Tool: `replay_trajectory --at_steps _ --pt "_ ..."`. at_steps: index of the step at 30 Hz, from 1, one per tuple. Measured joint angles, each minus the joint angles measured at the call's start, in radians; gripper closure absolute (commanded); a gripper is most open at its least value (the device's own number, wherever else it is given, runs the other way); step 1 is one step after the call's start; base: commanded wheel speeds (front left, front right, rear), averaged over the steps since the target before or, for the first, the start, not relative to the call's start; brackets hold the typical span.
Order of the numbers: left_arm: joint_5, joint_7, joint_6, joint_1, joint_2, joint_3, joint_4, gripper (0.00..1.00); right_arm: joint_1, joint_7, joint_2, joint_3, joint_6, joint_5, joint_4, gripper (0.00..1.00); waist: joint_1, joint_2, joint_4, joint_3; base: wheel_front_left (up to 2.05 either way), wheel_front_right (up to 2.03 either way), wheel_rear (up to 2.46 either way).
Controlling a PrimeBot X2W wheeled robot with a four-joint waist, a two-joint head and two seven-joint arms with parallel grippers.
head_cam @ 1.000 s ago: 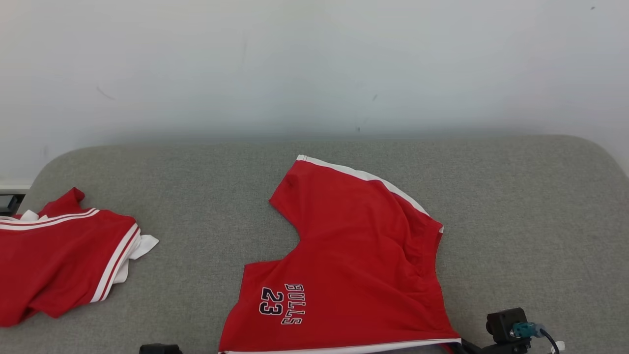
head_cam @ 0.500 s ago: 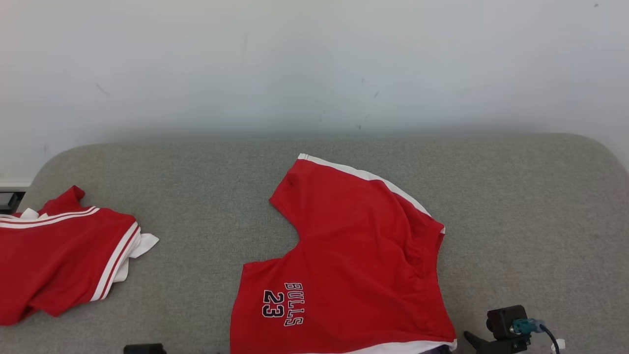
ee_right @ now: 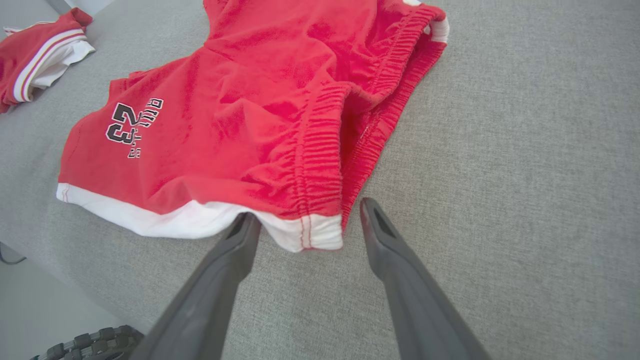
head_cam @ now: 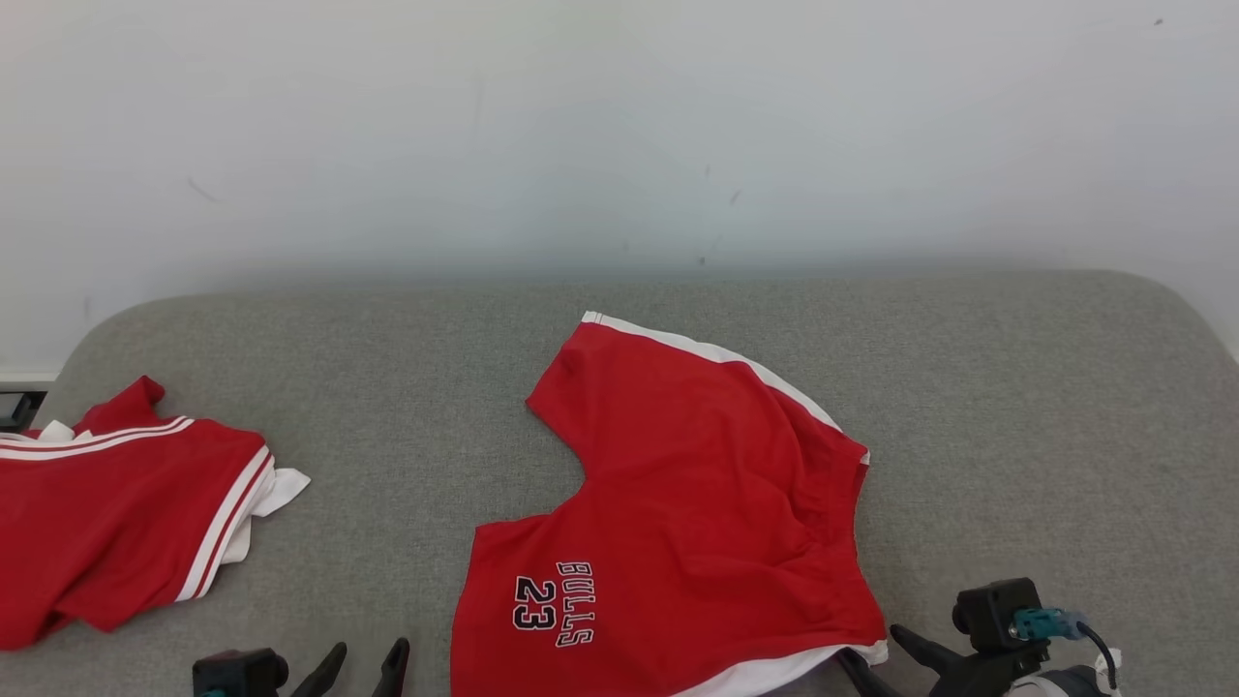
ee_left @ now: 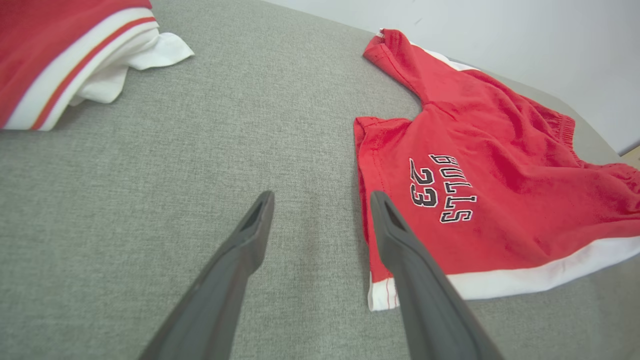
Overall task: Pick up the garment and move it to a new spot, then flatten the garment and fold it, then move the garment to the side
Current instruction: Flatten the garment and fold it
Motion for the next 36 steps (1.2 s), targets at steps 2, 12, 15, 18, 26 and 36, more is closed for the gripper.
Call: replay_trajectory --at_steps 2,12,15,18,26,36 --pt "0.0 -0.01 0.001 0.001 0.001 0.006 -0.012 0.0 0.018 0.014 -0.014 -0.001 -0.002 0.0 -0.029 0.0 0.0 0.0 -0.001 -0.002 0.0 0.0 0.0" --pt "0.0 -0.031 0.017 0.01 0.009 0.028 -0.043 0.0 0.063 0.051 -0.062 -0.048 -0.043 0.009 -0.14 0.0 0.0 0.0 -0.007 -0.011 0.0 0.0 0.0" --pt "0.0 -0.046 0.019 0.022 0.011 0.051 -0.053 0.0 0.058 0.044 -0.061 -0.069 -0.059 0.009 -0.163 0.0 0.0 0.0 -0.01 -0.016 0.0 0.0 0.0" --pt "0.007 -0.064 0.026 0.034 0.012 0.069 -0.064 0.0 0.058 0.017 -0.053 -0.098 -0.081 0.015 -0.189 0.0 0.0 0.0 -0.016 -0.022 0.0 0.0 0.0" --pt "0.055 -0.106 0.036 0.087 0.011 0.201 -0.104 0.0 0.034 -0.124 -0.019 -0.157 -0.116 -0.024 -0.224 0.0 0.0 0.0 -0.039 -0.022 0.0 0.0 0.0" --pt "0.198 -0.108 0.036 0.133 -0.056 0.37 -0.082 0.0 0.059 -0.28 0.021 -0.227 -0.144 -0.073 -0.228 0.0 0.0 0.0 -0.062 -0.005 0.0 0.0 0.0"
